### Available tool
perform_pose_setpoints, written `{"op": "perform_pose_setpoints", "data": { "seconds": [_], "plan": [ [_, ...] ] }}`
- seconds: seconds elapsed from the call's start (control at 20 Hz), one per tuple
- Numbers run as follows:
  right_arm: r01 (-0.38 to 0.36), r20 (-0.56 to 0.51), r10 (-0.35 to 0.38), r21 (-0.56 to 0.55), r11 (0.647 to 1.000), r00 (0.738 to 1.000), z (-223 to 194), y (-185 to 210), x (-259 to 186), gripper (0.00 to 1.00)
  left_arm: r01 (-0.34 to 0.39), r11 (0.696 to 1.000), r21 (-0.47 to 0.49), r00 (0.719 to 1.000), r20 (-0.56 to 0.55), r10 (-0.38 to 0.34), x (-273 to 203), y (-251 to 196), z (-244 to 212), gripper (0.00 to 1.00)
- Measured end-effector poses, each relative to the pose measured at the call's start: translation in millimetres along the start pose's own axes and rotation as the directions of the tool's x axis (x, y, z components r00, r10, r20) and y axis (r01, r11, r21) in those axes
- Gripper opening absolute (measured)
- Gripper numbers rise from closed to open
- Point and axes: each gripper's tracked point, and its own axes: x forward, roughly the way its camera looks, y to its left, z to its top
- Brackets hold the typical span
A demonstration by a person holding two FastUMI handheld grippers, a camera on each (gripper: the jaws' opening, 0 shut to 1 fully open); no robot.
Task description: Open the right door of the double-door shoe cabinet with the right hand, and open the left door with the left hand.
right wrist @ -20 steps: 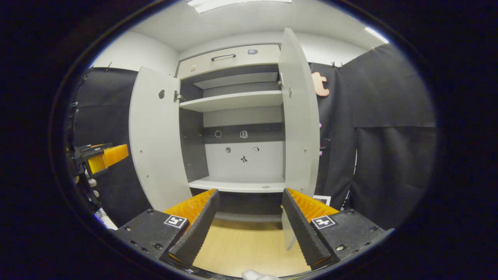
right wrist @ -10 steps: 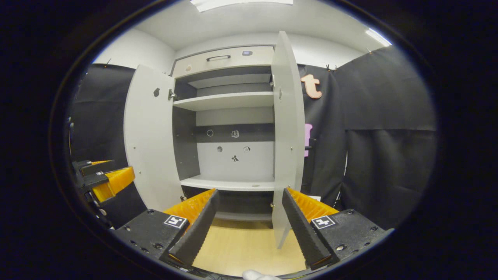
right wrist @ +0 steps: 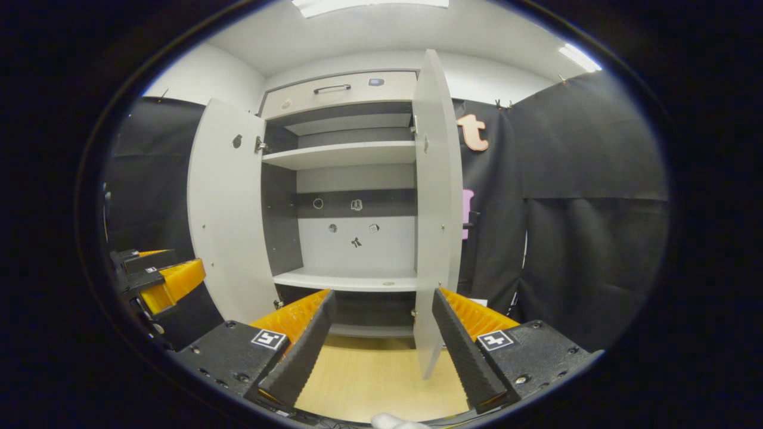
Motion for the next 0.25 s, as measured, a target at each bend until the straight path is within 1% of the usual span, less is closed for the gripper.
{"op": "perform_pose_setpoints", "data": {
  "seconds": [0.25],
  "plan": [
    [0.002,0.002,-0.002,-0.002,1.000,1.000,0.7,5.4,-2.0,1.00,0.009,1.000,0.000,1.000,0.007,-0.009,-3.4,1.4,2.6,0.96]
  ]
}}
